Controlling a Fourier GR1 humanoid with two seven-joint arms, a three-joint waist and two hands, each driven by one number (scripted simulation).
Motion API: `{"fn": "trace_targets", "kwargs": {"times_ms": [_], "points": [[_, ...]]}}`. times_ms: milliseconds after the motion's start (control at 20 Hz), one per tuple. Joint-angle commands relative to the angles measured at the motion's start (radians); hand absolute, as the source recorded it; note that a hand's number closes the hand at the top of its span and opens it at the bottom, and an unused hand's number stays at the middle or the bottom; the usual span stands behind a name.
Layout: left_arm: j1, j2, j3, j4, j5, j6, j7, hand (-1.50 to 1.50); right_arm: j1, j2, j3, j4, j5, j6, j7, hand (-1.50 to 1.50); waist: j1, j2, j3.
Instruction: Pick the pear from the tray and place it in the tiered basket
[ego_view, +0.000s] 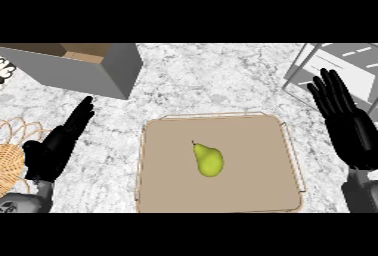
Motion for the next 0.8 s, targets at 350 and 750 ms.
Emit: {"fn": "trace_targets", "kwargs": {"times_ms": [350,750], "points": [[0.007,-0.084,0.042,0.018,0.079,0.038,0.059,0.0,-0.022,0.131,0.273,-0.023,0.238,-0.122,0.116,1.5,0.012,-0.031,0.001],[-0.008,-0.083,0.115,0.058,0.114,-0.022,0.063,0.0,-0.114,0.261,0.353,0.036,0.367,-0.179,0.037,-1.5,0.003,-0.027,0.007]]}}
